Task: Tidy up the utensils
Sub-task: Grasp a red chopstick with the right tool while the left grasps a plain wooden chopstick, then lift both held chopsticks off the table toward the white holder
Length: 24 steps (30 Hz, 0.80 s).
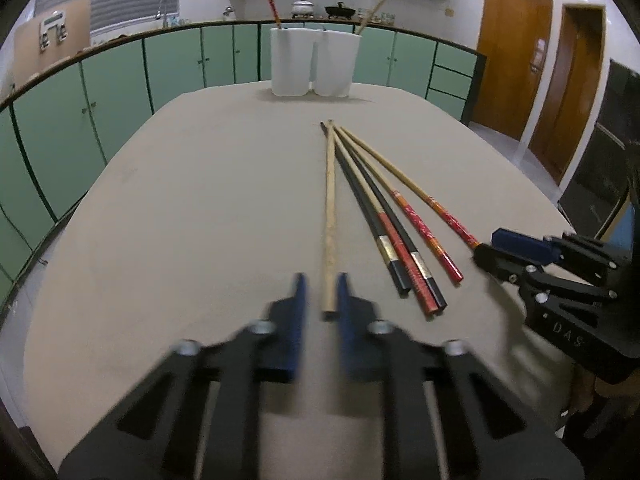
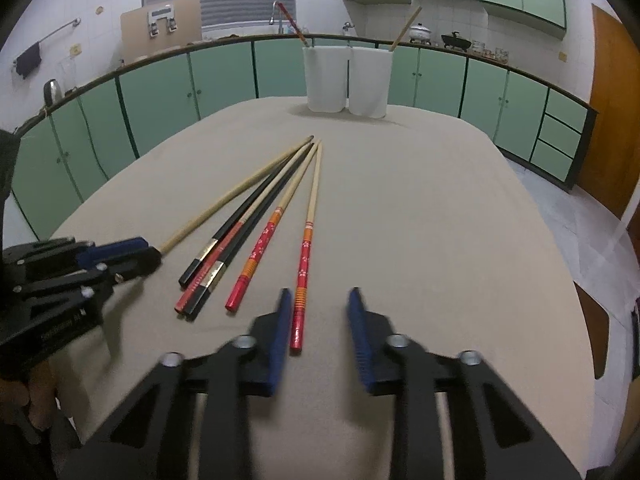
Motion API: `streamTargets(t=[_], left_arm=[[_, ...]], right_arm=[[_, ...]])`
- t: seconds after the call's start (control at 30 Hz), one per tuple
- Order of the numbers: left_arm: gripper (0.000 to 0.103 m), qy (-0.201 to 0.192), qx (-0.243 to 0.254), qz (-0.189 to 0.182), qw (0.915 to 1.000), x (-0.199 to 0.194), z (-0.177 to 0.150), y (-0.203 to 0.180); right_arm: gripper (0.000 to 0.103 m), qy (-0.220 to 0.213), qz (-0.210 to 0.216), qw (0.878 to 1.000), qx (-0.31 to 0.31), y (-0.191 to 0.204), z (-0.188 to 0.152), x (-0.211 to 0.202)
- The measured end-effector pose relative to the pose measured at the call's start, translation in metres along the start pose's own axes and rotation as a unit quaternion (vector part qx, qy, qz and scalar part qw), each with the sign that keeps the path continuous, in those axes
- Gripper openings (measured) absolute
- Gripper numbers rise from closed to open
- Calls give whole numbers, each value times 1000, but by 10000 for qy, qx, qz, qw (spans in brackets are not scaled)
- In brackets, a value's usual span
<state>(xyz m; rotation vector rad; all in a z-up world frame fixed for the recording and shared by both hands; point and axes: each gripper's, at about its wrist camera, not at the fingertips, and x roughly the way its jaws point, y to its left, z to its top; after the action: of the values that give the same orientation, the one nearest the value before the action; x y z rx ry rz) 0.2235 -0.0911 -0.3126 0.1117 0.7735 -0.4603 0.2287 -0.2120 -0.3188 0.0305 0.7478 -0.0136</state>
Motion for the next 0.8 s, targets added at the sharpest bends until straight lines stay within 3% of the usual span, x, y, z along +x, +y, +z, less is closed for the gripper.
streamTargets(t=[0.03, 0.13, 0.3, 0.4, 0.47, 0.53, 0.57, 0.7, 0.73, 0.8], left_arm=[[6, -30, -60, -23, 10000, 0, 0, 2], [6, -93, -155, 98, 9998, -1, -1, 3], [6, -152, -371, 460, 9981, -7, -5, 10], [9, -106, -291, 554, 9980, -8, -7, 9], [18, -94, -206, 569, 9981, -9, -7, 7], [36, -97, -168, 594, 9980, -10, -7, 7], [36, -92, -176, 578, 9981, -11, -9, 9], [33, -89, -191, 430, 9989, -10, -10, 14], [20, -94, -195, 399, 9990, -10, -10, 15], [6, -62, -213, 279, 9994, -10, -8, 17]], right_arm=[[13, -29, -63, 10000, 27, -1, -1, -1], [9, -67, -288, 9991, 315, -11, -3, -2], [9, -52, -516, 9966, 638, -19, -6, -7], [12, -47, -360, 9978, 558, -13, -9, -9], [12, -64, -254, 9986, 455, -8, -9, -11], [14, -56, -173, 9987, 466, -8, -10, -12], [16, -52, -163, 9986, 491, -10, -11, -14], [17, -36, -134, 9985, 528, -14, -13, -15], [17, -26, -138, 9985, 522, -13, -13, -14], [15, 2, -129, 9986, 513, -12, -12, -15]])
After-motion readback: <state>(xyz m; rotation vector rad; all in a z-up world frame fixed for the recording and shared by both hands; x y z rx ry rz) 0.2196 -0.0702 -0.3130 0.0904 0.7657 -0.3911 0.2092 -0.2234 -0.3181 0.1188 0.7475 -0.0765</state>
